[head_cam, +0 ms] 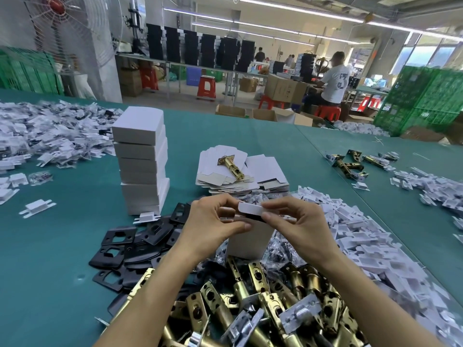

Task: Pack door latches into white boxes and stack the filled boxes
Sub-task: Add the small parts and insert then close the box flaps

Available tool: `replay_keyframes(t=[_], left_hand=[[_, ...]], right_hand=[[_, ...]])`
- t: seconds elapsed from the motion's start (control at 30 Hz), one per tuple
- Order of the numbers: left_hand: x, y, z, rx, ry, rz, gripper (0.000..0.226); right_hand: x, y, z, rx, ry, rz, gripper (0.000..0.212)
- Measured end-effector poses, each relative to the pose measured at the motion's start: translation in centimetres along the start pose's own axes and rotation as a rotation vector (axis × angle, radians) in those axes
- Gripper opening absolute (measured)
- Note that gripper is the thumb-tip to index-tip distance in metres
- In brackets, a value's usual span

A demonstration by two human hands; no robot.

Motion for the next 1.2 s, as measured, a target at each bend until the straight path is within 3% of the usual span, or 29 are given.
replay_keyframes(t=[0.17,0.33,0.6,0.97,1.2], left_hand=[[-0.1,0.1,0.3,-0.042,-0.016,0.004,0.024],[-0.1,-0.1,0.5,-0.034,-0.056,0.008,0.02],[0.4,-0.2,1.0,-0.068,-0.061,0.03,0.033],[-0.6,0.0,0.6,-0.055,-0.043,-0.035,0.022],[-0.3,-0.3,0.6,-0.019,-0.057,-0.015,0.016]], right_hand=[[0.9,-0.1,-0.5,0.024,0.072,0.081,0.024],[0.5,0.0,0.0,0.041,0.039,0.028,0.025],[0.8,-0.3,0.4,-0.078,0.182,0.033,0.016],[1.5,-1.0,0.0,0.166,0.323,0.096,0.012],[1.3,-0.6,-0.2,0.19,0.264,0.122,0.014]])
Point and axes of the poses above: each hand's wrist, its own y-axis away from the middle knuckle, its own z-axis out of the back of the hand, x = y × z, the point moved 7 cm from there along -y, towards the middle knuckle, and after that the axes turned 11 degrees about z, right-handed, at the moved point
